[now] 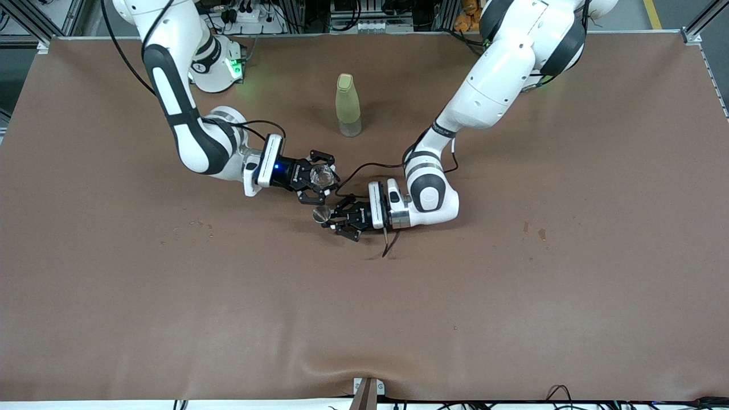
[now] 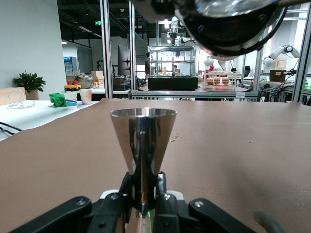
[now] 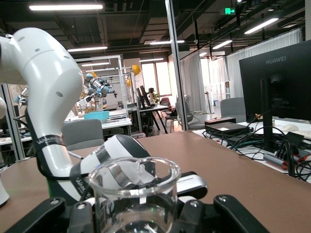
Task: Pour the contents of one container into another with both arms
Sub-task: 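Lift the jigger and beaker, bringing both grippers together mid-table, then tilt the beaker with the right gripper over the jigger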
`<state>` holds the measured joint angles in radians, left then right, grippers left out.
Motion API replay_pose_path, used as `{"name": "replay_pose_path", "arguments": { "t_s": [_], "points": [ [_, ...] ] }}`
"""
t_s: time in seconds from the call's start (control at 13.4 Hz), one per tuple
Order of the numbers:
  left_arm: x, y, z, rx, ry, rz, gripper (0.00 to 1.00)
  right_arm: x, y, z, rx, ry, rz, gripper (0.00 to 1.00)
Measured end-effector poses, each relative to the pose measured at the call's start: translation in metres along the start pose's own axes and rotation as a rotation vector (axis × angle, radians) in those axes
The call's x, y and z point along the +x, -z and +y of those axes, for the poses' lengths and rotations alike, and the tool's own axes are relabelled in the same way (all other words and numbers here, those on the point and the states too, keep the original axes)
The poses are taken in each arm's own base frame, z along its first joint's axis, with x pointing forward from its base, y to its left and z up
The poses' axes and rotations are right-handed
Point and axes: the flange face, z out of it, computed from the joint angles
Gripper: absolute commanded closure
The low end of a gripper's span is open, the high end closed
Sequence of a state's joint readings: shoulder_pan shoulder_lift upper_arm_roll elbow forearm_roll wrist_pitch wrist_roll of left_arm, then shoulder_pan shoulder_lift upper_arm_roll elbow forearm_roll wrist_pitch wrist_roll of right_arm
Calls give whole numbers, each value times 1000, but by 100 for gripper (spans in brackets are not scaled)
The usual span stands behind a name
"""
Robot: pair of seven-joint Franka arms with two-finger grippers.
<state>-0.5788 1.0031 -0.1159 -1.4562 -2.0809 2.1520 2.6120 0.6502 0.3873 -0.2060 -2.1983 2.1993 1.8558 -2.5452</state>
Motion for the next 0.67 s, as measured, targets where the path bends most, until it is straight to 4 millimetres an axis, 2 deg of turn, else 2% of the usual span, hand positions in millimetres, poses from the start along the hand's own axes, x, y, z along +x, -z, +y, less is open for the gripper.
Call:
{"name": "replay_pose_path", "arguments": {
  "t_s": [0.37, 0.67],
  "points": [
    [-1, -1, 4, -16, 3, 20, 100, -25, 1, 4, -23, 10, -20, 100],
    [-3, 1, 4, -16, 4, 21, 100, -32, -1, 1, -20, 4, -25, 100]
  ]
}}
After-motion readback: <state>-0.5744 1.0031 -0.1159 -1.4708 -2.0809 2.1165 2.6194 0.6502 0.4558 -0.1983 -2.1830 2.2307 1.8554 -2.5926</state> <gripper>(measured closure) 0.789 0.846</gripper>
